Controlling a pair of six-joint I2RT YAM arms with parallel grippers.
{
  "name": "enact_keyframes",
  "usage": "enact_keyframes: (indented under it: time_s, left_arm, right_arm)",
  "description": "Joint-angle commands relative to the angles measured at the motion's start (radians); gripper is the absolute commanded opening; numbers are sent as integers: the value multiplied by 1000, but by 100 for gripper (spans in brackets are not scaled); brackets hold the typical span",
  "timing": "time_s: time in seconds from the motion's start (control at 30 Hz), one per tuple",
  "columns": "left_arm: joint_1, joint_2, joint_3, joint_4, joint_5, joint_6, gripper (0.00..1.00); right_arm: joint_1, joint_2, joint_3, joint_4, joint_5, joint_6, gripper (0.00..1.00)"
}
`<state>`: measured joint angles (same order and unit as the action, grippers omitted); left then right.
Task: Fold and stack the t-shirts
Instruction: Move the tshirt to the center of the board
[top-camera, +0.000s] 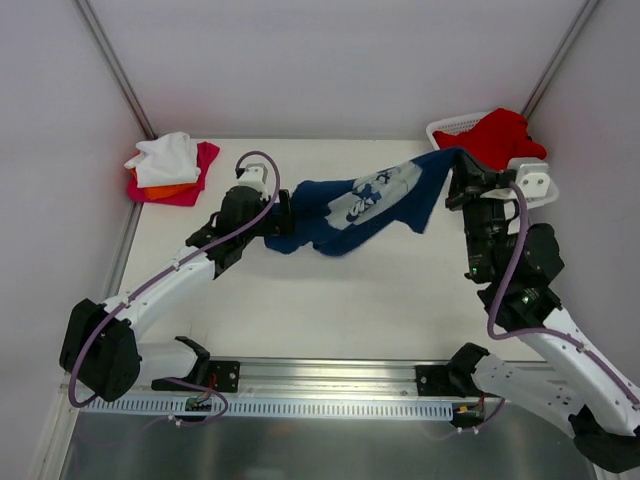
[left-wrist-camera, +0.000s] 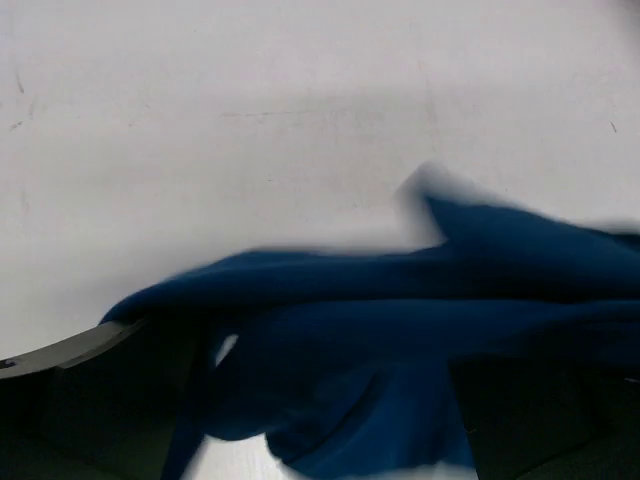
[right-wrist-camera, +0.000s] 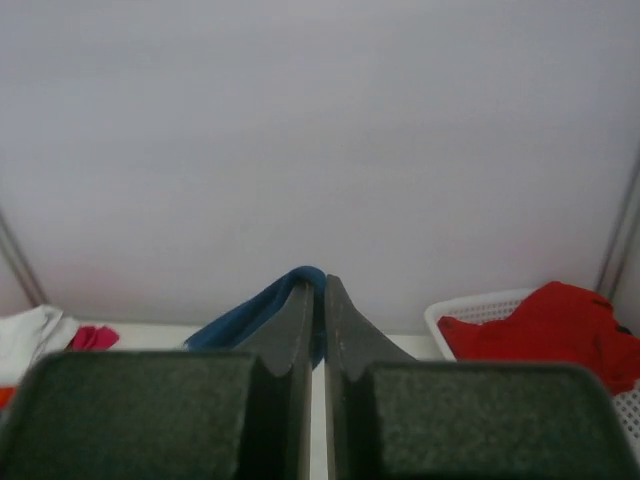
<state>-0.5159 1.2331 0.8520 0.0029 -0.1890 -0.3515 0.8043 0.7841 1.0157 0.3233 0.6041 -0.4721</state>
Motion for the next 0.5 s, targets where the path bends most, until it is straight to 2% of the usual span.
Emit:
enact_keyframes:
  time_s: [0.0, 0.03, 0.07, 0.17, 0.33, 0.4, 0.47]
  left_arm:
    - [-3, 12, 25, 20, -1, -7, 99]
    - [-3, 16, 27, 20, 2, -7, 99]
    - [-3, 16, 27, 20, 2, -7, 99]
    - [-4, 6, 25, 20, -12, -3, 99]
    - [-4, -12, 10, 19, -41, 6, 99]
    - [-3, -11, 9, 19, -47, 8, 99]
    - [-3, -7, 9, 19, -49, 9, 99]
  right_arm:
    - [-74, 72, -16, 91, 79, 19, 0]
    - [-132, 101, 7, 39, 63, 53, 0]
    - [-152, 168, 56, -51, 42, 85, 0]
    - [-214, 323, 125, -169, -7, 151, 0]
    - [-330, 591, 364, -387, -148, 286, 0]
    - [-346, 726, 504, -499, -197, 297, 0]
    - [-343, 770, 564, -539, -230, 286, 0]
